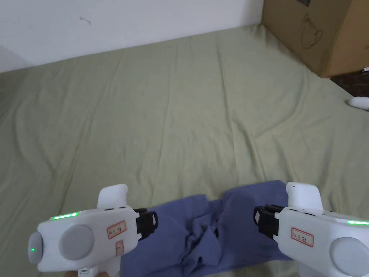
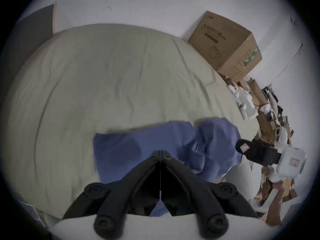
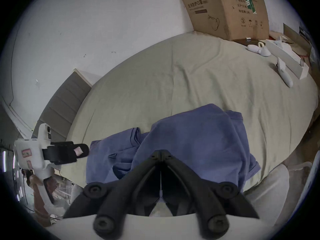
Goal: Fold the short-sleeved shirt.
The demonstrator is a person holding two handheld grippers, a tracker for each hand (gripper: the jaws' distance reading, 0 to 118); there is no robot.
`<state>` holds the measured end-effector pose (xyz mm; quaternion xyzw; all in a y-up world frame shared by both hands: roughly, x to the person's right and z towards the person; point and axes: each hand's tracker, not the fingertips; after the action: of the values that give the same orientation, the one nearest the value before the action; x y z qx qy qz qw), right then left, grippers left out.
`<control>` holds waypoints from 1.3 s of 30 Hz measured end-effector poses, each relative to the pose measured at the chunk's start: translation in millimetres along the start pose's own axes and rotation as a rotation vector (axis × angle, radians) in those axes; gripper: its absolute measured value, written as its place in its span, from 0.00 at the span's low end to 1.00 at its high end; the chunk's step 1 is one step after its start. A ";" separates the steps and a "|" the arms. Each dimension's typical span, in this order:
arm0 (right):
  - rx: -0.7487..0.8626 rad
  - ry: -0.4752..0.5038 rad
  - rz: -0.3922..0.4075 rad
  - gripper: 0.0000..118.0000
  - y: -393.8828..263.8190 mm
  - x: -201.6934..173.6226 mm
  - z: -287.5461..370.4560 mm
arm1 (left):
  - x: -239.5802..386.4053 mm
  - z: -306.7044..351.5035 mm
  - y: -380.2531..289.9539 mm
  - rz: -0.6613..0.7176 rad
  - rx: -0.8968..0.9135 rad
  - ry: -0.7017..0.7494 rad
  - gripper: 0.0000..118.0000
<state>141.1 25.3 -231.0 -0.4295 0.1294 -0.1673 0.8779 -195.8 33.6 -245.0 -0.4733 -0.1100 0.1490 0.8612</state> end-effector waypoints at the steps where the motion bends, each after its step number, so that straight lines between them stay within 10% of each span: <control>1: -0.001 0.003 -0.001 0.00 -0.4 -0.4 -0.6 | 1.7 -7.6 -2.5 0.013 -0.015 -0.030 0.00; 21: -0.020 0.034 0.000 0.00 -4.9 17.5 10.3 | 81.6 -79.7 -53.6 -0.010 -0.279 -0.290 0.00; 34: -0.040 0.028 0.033 0.00 -1.1 2.9 8.3 | -50.0 16.0 -23.6 0.198 -0.028 -0.235 0.00; 39: -0.075 0.044 0.079 0.00 0.6 -14.4 -2.7 | -104.3 11.8 -41.5 0.233 -0.091 -0.136 0.47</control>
<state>127.1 29.5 -231.9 -0.4527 0.1715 -0.1369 0.8642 -290.6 -15.9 -208.7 -0.5101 -0.1190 0.2747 0.8063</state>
